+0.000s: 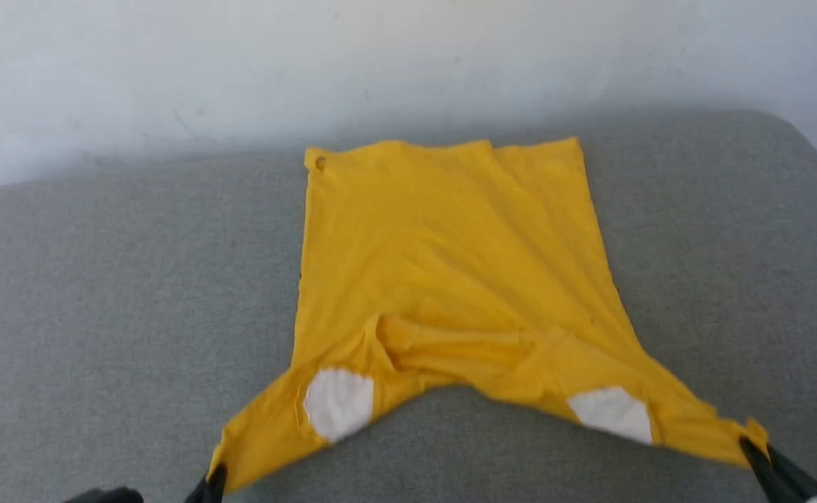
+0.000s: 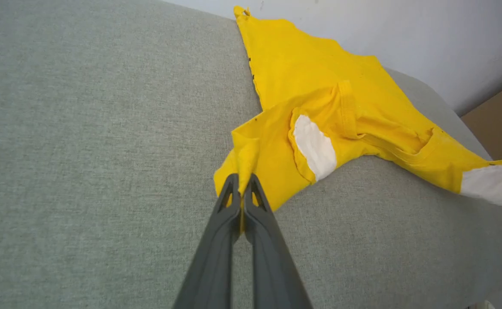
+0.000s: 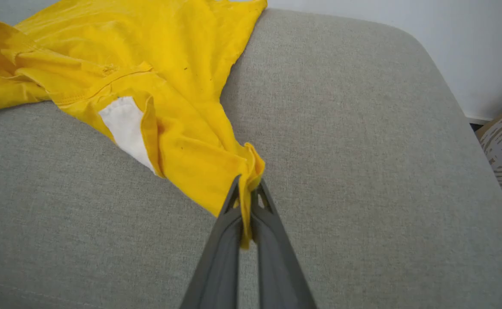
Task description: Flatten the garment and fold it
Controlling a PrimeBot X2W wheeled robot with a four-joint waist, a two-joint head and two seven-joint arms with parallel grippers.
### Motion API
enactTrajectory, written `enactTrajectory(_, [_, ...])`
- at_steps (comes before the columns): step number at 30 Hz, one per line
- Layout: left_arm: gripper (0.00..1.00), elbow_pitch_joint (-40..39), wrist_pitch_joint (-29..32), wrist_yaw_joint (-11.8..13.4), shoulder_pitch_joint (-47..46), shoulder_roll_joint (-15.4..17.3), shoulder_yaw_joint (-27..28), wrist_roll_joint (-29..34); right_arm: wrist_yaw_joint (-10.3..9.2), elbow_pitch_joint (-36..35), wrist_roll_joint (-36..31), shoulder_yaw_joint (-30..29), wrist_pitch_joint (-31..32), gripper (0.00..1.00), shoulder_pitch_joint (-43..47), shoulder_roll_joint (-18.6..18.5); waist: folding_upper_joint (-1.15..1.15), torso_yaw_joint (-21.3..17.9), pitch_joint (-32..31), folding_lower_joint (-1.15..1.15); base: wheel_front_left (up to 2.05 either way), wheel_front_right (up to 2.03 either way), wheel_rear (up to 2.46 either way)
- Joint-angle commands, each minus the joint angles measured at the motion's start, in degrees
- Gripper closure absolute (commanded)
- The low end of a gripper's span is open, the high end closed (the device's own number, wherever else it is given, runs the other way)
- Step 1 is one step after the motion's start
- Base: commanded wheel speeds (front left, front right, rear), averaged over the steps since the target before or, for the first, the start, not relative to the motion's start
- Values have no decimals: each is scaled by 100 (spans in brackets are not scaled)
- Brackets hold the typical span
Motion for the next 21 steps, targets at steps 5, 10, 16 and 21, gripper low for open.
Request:
enactTrajectory(5, [100, -36, 163, 72, 349, 110, -4, -143, -12, -14, -91, -204, 125, 100, 533, 140, 0, -7, -127, 1, 0, 0, 0])
enactTrajectory(10, [100, -106, 293, 171, 594, 178, -2, -229, -12, 72, -63, -413, 170, 100, 879, 237, 0, 15, -195, 1, 0, 0, 0])
enactTrajectory(16, [100, -173, 284, 202, 584, 178, -20, -196, -12, 236, -107, -343, 145, 100, 877, 291, 0, 86, -267, 1, 0, 0, 0])
enactTrajectory(21, [100, -257, 285, 121, 416, 131, -103, -171, -12, 422, 12, -280, 236, 0, 504, 341, 0, 168, -305, 1, 0, 0, 0])
